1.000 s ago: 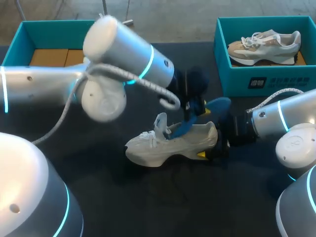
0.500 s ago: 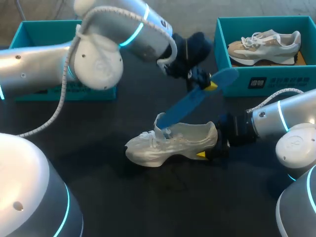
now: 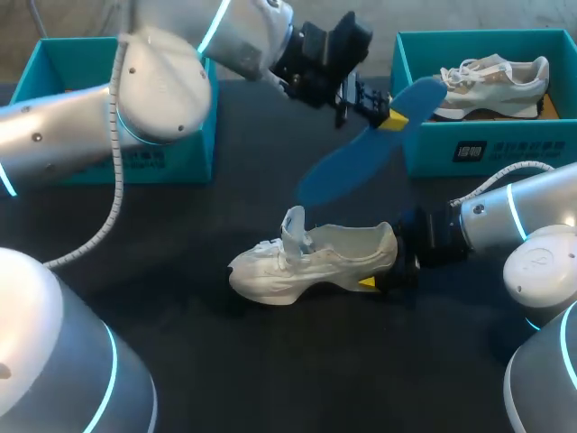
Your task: Take the shoe out of the shoebox, open the shoe tongue, remove and reinsert the insole, then place the shoe into the shoebox
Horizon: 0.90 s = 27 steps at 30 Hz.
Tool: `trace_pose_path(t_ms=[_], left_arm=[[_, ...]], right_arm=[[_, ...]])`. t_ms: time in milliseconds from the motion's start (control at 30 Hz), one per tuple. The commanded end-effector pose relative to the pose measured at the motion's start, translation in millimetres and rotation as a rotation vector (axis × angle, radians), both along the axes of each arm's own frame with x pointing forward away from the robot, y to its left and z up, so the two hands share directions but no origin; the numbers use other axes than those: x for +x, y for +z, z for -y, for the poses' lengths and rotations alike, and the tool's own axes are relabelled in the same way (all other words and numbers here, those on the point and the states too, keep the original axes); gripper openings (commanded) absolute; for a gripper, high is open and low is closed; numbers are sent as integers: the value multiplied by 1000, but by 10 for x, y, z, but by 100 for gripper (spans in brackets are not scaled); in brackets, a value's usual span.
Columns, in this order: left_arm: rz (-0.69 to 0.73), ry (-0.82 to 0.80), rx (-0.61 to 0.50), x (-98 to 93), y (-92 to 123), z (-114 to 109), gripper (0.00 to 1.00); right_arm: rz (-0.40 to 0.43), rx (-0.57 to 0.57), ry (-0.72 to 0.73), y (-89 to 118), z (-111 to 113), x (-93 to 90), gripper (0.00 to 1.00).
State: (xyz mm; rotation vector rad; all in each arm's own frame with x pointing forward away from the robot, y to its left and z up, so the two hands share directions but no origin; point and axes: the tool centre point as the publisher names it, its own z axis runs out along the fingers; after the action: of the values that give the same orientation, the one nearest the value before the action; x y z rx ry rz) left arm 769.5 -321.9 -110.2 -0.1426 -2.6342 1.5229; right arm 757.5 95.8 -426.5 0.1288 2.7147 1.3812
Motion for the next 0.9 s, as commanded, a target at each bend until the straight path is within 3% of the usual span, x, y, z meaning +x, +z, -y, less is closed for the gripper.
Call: trace_pose_path(t_ms=[33, 333, 900], left_arm=[[-10, -34, -46, 71, 52, 45, 0], [-63, -102, -250, 159, 413, 104, 0], [-63, -102, -250, 159, 413, 104, 0]], right_arm=[[0, -4, 0, -21, -6, 1, 0], [0, -4, 0, -21, -6, 1, 0], [0, -4, 0, -21, -6, 1, 0]])
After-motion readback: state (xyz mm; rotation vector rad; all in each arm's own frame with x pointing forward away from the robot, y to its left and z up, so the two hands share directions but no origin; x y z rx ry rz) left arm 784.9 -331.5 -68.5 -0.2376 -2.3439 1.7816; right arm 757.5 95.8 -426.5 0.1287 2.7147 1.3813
